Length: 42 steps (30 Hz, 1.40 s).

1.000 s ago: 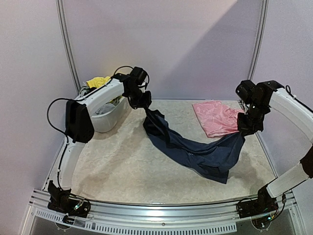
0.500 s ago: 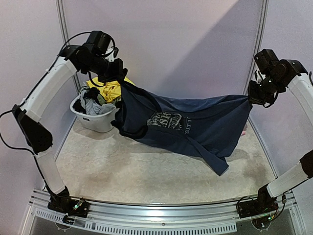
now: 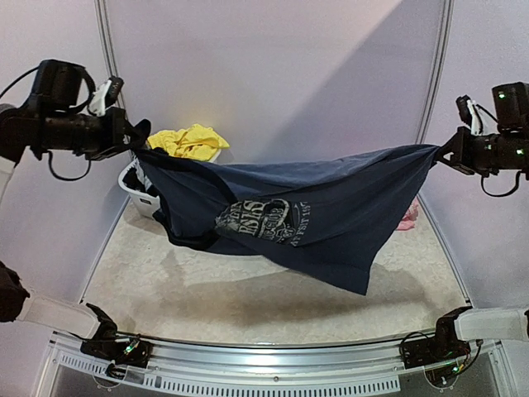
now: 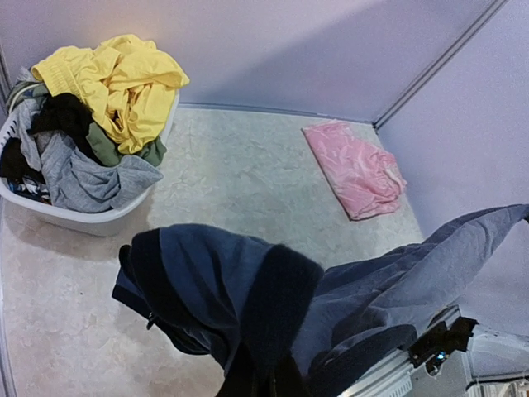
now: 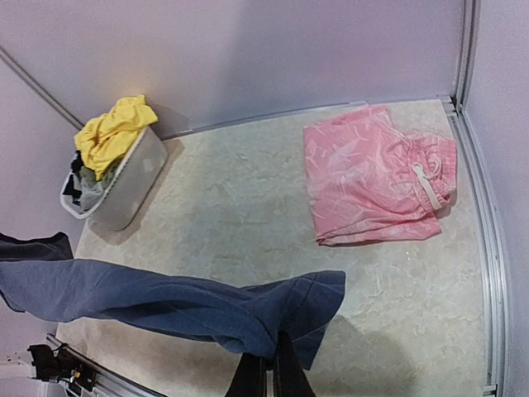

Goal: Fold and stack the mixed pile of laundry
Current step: Flatten out the crumpled tank top at the center of the board.

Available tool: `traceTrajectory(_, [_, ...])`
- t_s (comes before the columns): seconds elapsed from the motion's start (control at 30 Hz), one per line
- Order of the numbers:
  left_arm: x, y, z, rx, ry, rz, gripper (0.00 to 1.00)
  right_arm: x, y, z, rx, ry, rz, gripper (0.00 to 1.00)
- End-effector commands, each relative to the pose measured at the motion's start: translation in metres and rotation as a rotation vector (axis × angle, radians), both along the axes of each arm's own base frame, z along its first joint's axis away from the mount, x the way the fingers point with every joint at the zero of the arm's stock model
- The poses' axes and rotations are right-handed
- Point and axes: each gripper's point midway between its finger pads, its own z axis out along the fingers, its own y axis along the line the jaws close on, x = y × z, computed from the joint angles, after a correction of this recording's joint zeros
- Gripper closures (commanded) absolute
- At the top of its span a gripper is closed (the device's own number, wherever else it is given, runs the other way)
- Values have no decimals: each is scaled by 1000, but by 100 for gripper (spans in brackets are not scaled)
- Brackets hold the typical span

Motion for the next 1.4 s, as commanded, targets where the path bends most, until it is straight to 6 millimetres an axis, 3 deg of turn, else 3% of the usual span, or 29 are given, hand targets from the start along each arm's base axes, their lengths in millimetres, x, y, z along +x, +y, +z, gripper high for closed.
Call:
traceTrajectory(0.0, [-51,11,4,-85,34,-56,100,-25,7,43,47,-175,95,100])
traceTrajectory(0.2, [-106,30,10,-166,90,-66,100,-53,4,91,83,-326,123,100])
traceTrajectory(0.3, [-105,29,0,-214,169,-17,100,-45,-3,108,70,-363,74,100])
traceTrajectory(0.37, [-90,21,-12,-230,241,25,100,-22,-10,109,43,-336,3,100])
traceTrajectory(0.43, [-71,16,-36,-201,333,98,100,11,-20,91,-6,-252,-106,100])
traceTrajectory(0.5, [-55,13,-75,-147,447,180,100,47,-24,52,-56,-104,-197,100])
traceTrajectory(0.57, [-37,10,-115,-105,519,243,100,80,-23,-5,-101,91,-262,100])
traceTrajectory(0.73, [4,13,-212,0,655,355,100,121,2,-142,-86,389,-279,100])
traceTrajectory(0.77, [11,14,-229,13,685,366,99,129,5,-156,-79,390,-280,100])
traceTrajectory(0.8, [20,12,-244,17,704,371,94,140,8,-172,-79,396,-281,100])
traceTrajectory(0.87, [38,7,-262,26,715,361,79,160,12,-186,-96,397,-281,100])
traceTrajectory(0.93, [54,0,-266,48,699,336,63,178,14,-205,-138,442,-278,92])
traceTrajectory(0.97, [60,-2,-266,61,697,326,50,186,15,-214,-163,466,-272,79])
traceTrajectory(1.0, [64,-3,-263,76,694,319,38,193,17,-214,-171,471,-265,69])
traceTrajectory(1.1, [67,4,-246,135,667,319,9,200,19,-231,-214,516,-238,55])
traceTrajectory(1.17, [67,10,-231,172,615,308,4,197,16,-231,-232,515,-236,41])
traceTrajectory(1.23, [66,3,-217,212,542,251,5,190,10,-228,-259,516,-241,29])
traceTrajectory(1.37, [54,-38,-212,323,449,41,16,171,4,-224,-287,528,-224,27])
